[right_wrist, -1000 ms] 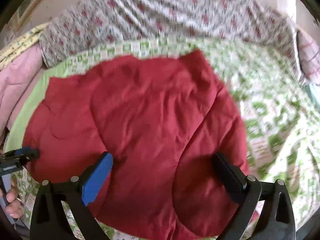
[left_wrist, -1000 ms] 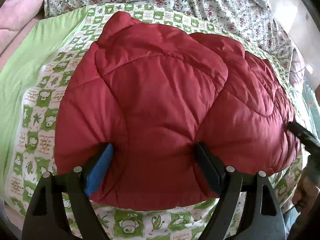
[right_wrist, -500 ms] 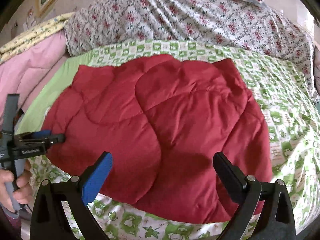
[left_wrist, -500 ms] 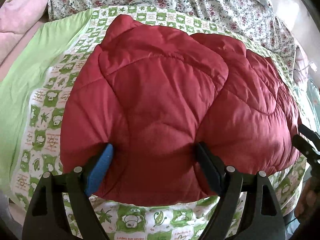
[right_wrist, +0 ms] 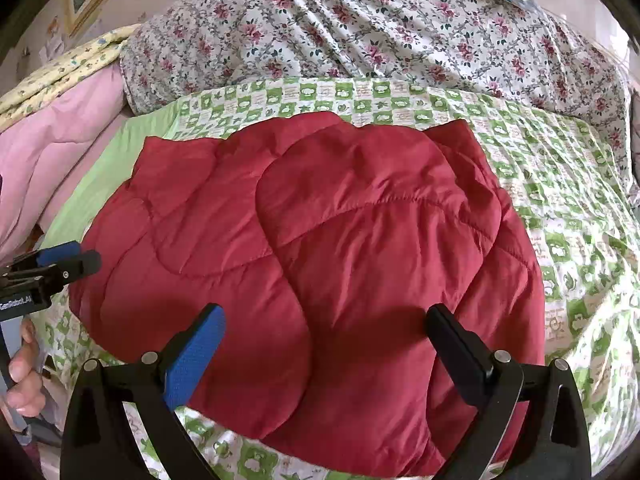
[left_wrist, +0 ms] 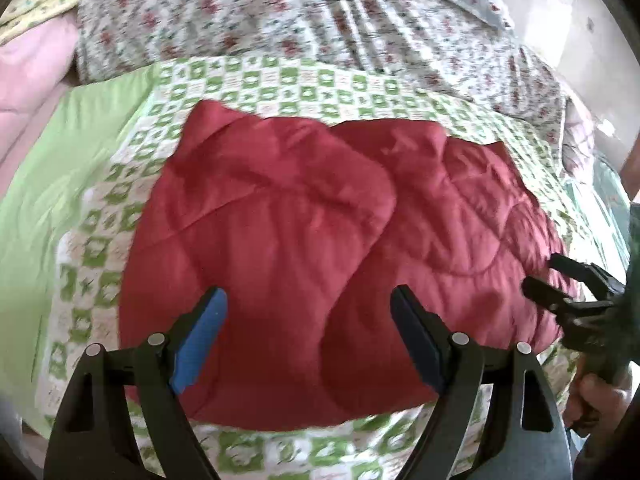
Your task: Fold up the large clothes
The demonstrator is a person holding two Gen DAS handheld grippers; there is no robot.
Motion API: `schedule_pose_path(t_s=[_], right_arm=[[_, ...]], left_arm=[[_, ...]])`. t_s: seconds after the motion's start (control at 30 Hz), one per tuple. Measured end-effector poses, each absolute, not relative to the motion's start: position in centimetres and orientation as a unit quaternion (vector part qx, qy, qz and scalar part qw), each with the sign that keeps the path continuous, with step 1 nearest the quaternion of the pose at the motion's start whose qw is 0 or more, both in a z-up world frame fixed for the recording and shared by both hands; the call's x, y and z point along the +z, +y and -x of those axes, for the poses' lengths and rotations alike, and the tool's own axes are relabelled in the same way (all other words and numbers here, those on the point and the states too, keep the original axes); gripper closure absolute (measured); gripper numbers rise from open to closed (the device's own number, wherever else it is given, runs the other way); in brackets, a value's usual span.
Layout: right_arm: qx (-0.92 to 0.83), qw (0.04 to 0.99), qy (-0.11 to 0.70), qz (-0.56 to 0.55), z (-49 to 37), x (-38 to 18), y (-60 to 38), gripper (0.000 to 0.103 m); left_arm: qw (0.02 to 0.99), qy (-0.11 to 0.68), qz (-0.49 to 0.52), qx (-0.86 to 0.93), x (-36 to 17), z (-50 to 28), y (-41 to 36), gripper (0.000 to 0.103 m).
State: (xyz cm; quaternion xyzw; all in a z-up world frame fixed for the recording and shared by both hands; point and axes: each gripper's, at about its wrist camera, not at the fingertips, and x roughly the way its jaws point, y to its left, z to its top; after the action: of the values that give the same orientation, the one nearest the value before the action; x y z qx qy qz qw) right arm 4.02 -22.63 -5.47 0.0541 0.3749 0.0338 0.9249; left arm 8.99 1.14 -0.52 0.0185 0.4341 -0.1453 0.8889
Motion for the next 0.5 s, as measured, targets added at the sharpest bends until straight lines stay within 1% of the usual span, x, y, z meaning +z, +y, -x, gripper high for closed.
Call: schedule_pose_path(t_s=[0.13,0.27,0.37,0.5], right_arm=[[0.027,0.914,0.401,-0.051,-6.2,-6.6,-23.0,0.002],[0.029,0.909,0.413,-0.047,-8.9,-7.7,-23.1,0.001],[0.031,0.907,0.417,-0.05,-10.5,-8.1,-23.1,0.001],[0.033,0.904,0.423,-0.05,-12.3,-8.4,-23.2,0.0]], left_arm=[[0.88,0.451,-0.033,-0.141,-1.8,-10.6,-0.3,0.018],[0.876,0.467,-0.03,-0.116,-3.6,-12.3,0.2,0.017],[0.872,0.475,-0.017,-0.113,-4.0,-13.4,0.8,0.017],[0.874,0.474,-0.034,-0.101,-4.4,-14.2,0.1,0.015]])
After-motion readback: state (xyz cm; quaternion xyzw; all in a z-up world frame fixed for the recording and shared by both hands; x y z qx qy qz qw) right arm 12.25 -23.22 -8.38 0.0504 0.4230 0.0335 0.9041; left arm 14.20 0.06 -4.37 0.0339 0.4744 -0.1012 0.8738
